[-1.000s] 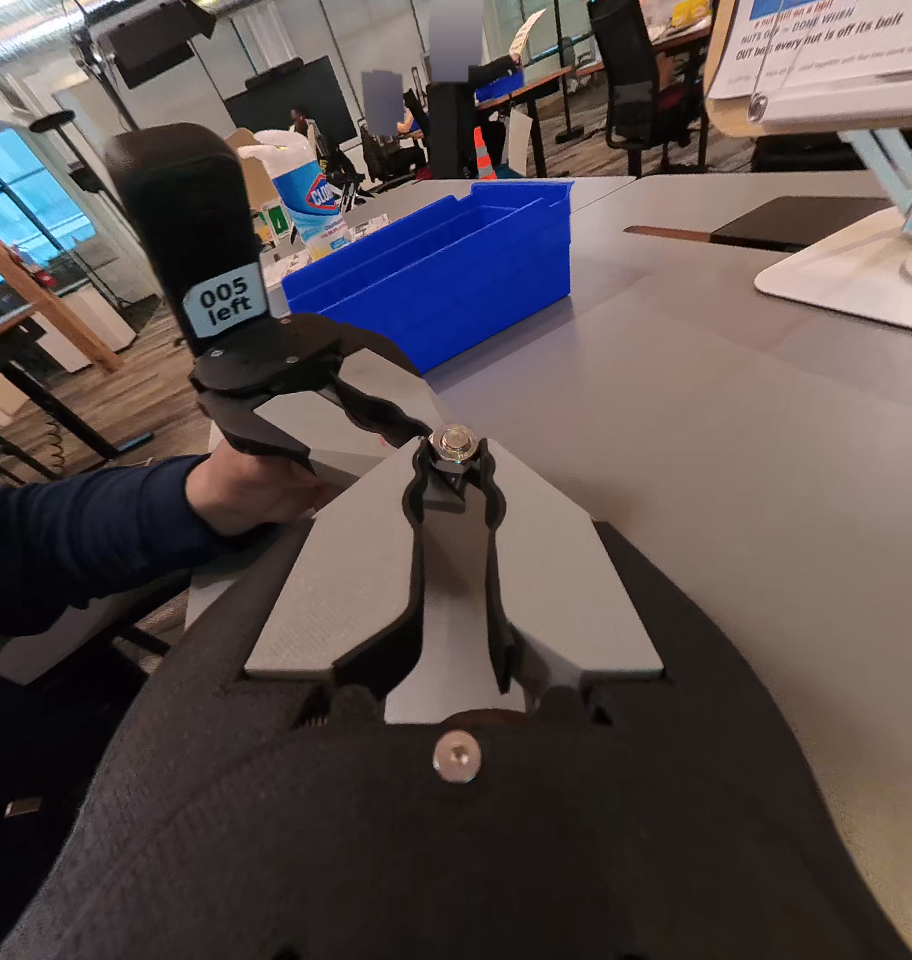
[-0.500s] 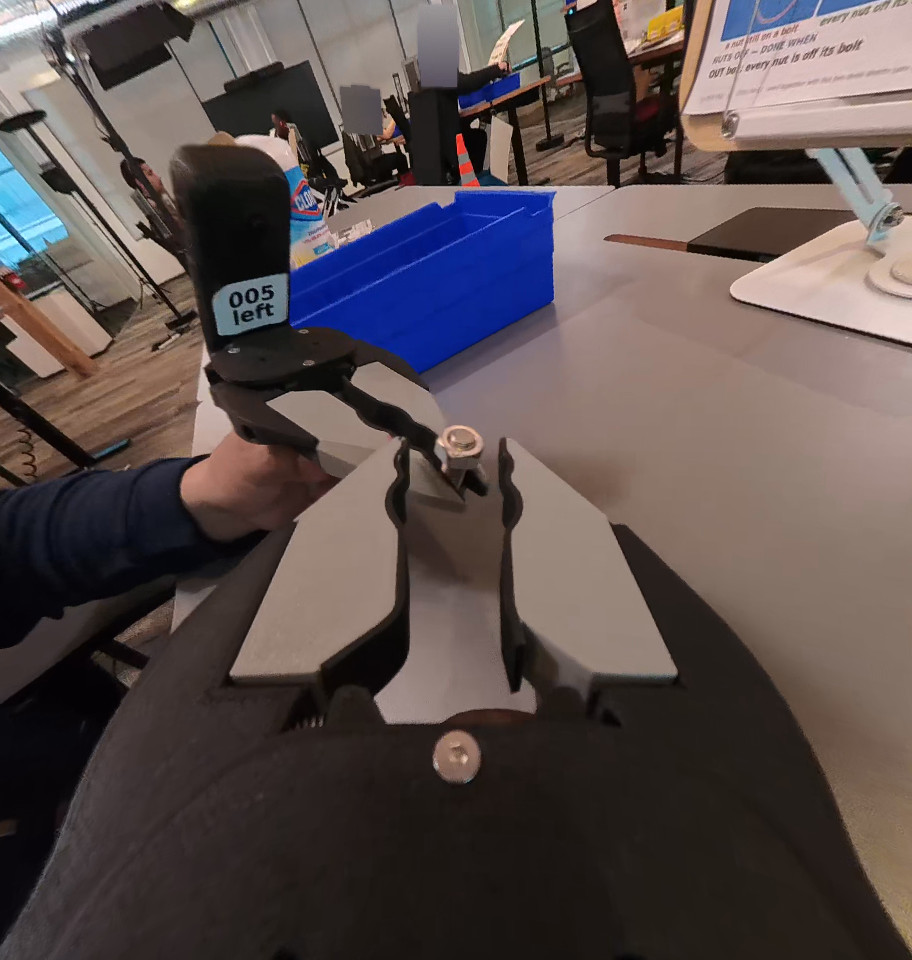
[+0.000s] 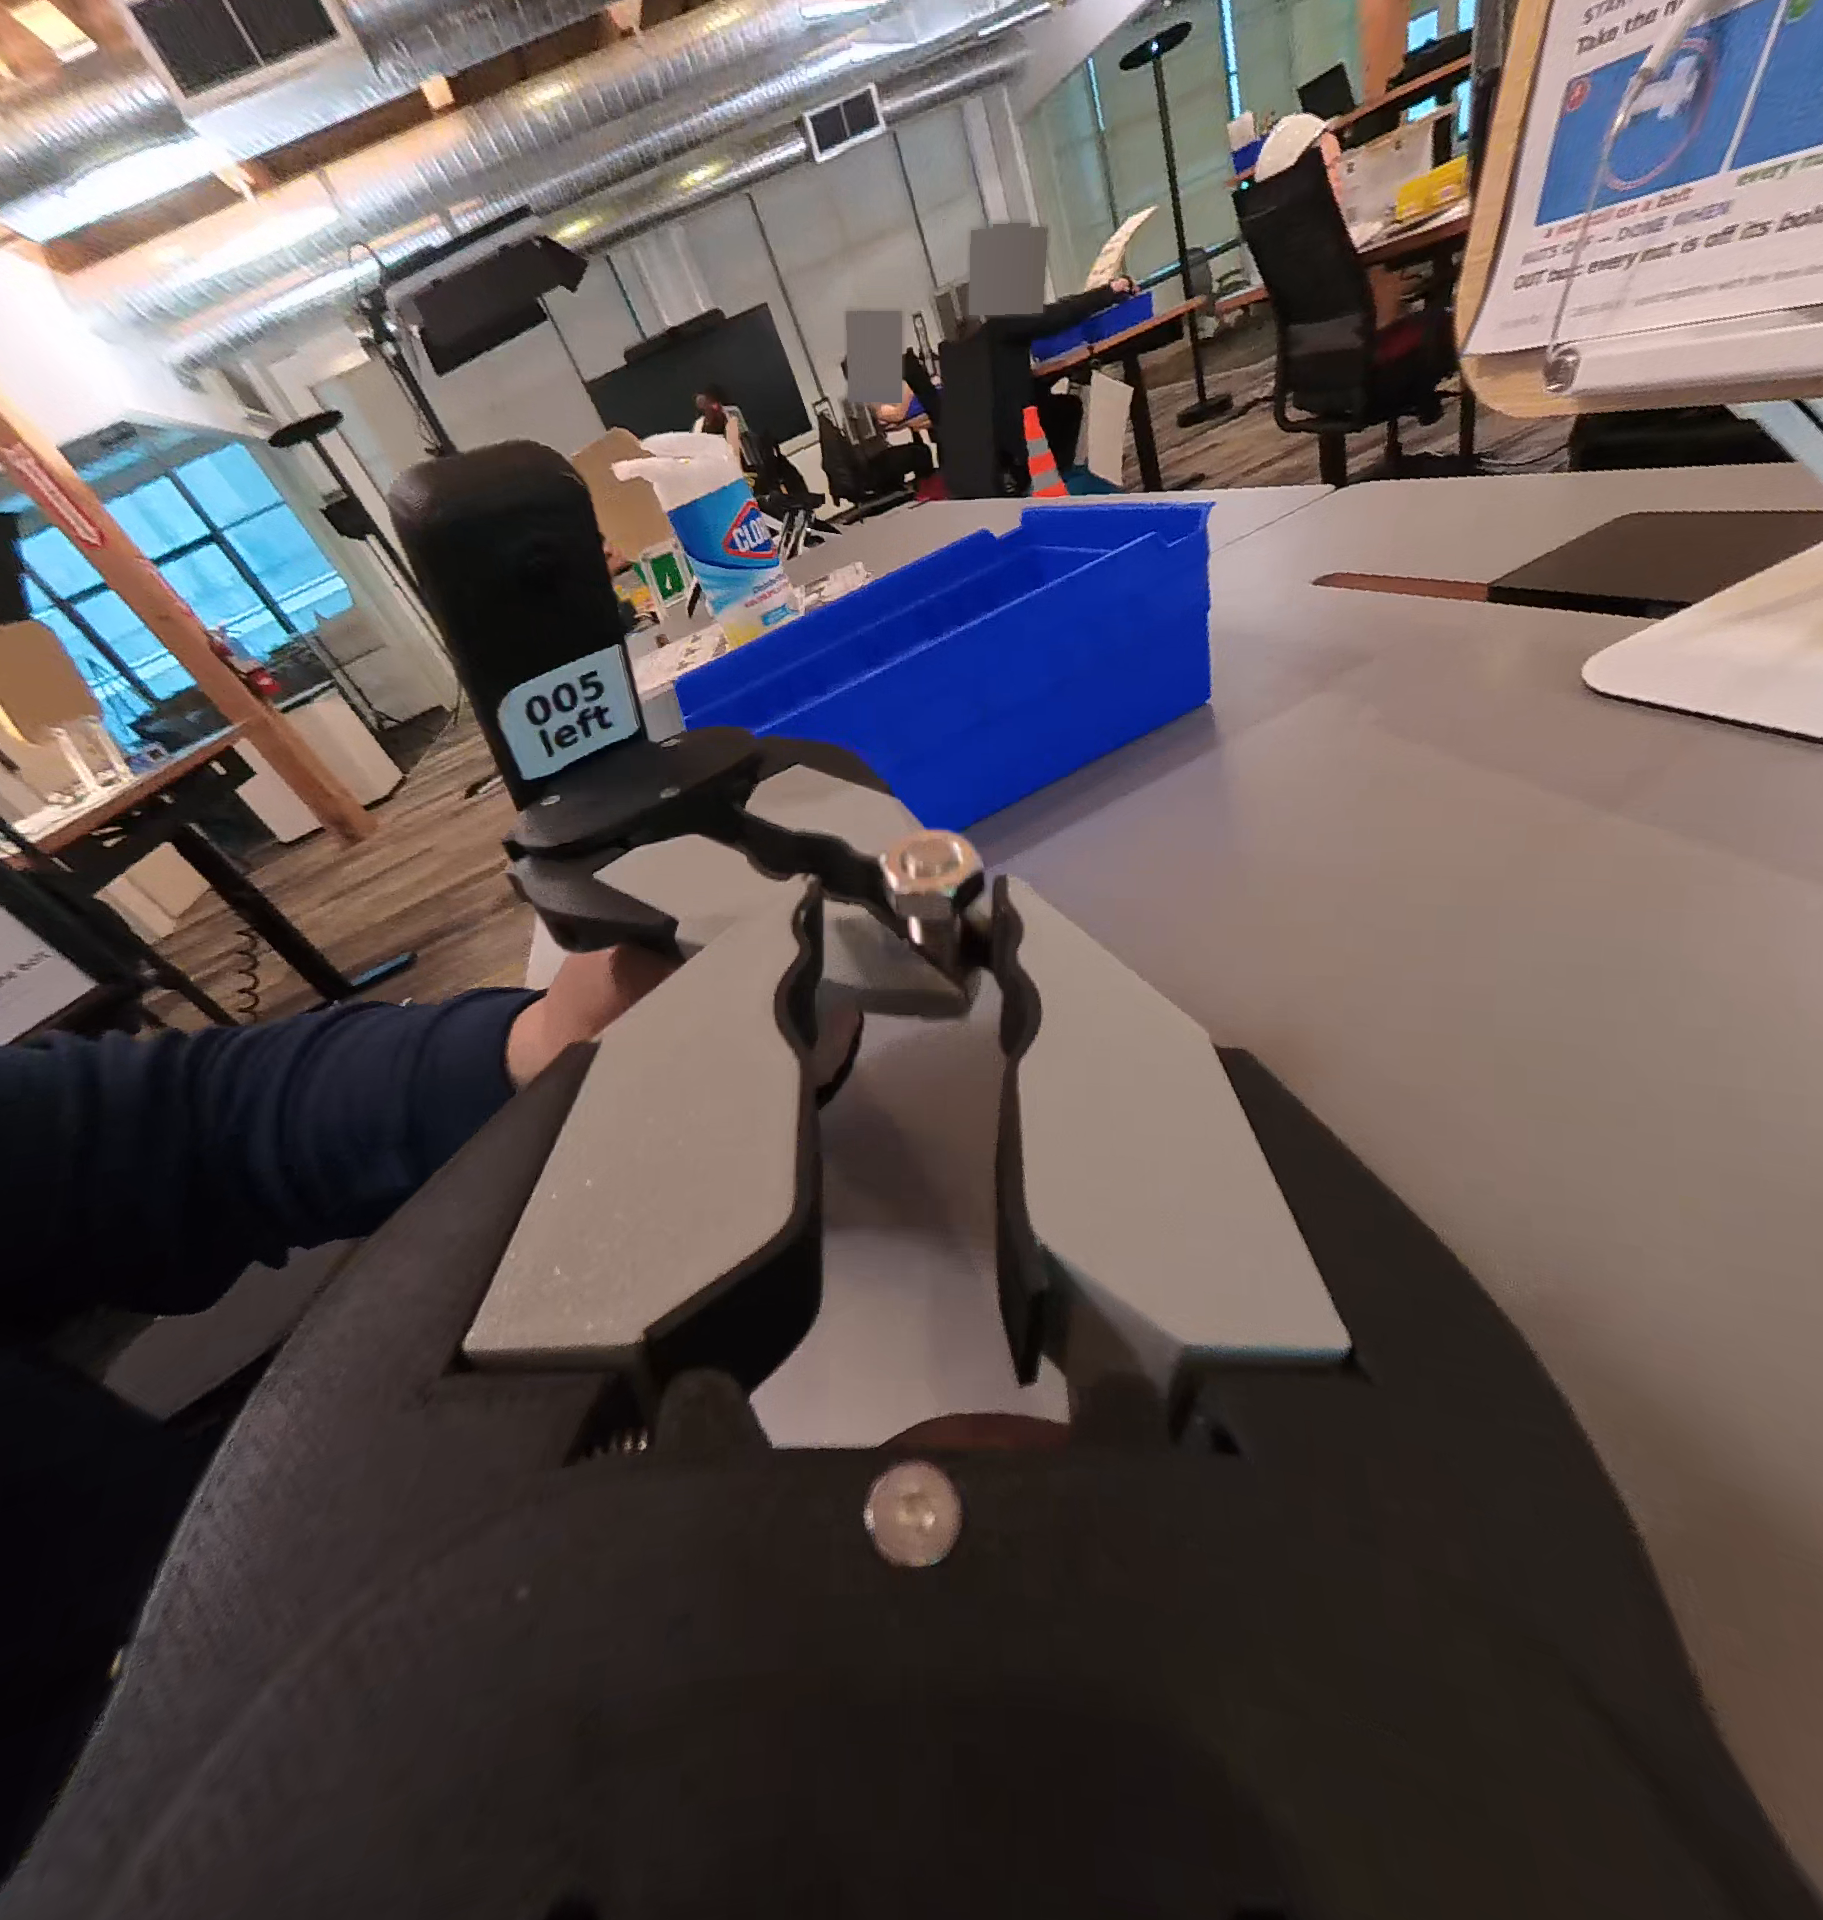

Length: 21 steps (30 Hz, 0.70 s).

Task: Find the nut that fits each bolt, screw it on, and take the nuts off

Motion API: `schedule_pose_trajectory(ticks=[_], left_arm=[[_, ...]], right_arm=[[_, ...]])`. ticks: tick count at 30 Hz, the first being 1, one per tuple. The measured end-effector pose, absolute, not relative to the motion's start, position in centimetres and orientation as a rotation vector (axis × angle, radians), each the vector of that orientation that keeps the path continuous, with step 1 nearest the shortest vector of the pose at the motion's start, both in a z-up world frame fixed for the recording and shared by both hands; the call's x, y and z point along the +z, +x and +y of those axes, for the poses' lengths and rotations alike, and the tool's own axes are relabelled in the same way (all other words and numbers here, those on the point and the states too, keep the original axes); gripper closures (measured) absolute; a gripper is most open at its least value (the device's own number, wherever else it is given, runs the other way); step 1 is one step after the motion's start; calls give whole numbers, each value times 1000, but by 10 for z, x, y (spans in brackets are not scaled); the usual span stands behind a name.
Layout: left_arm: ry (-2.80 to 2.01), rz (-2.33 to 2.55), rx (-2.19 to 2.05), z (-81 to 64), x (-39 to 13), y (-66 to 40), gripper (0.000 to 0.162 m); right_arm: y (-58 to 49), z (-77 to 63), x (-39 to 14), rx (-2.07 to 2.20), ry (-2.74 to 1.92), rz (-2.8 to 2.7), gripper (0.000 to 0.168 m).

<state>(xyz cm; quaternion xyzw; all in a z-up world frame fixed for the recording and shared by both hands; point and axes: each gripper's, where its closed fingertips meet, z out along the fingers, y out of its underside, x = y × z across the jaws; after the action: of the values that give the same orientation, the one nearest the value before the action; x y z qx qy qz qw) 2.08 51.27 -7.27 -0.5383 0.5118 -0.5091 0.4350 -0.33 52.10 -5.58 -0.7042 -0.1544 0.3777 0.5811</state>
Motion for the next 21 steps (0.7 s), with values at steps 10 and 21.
schedule_pose_trajectory(ticks=[10, 21], left_arm=[[-1348, 1237, -1251, 517, -71, 21, 155], [-1360, 1236, -1264, 517, -72, 22, 155]], right_arm=[[3, 517, -44, 888, -1583, -347, 140], [8, 521, -45, 842, -1593, -342, 141]])
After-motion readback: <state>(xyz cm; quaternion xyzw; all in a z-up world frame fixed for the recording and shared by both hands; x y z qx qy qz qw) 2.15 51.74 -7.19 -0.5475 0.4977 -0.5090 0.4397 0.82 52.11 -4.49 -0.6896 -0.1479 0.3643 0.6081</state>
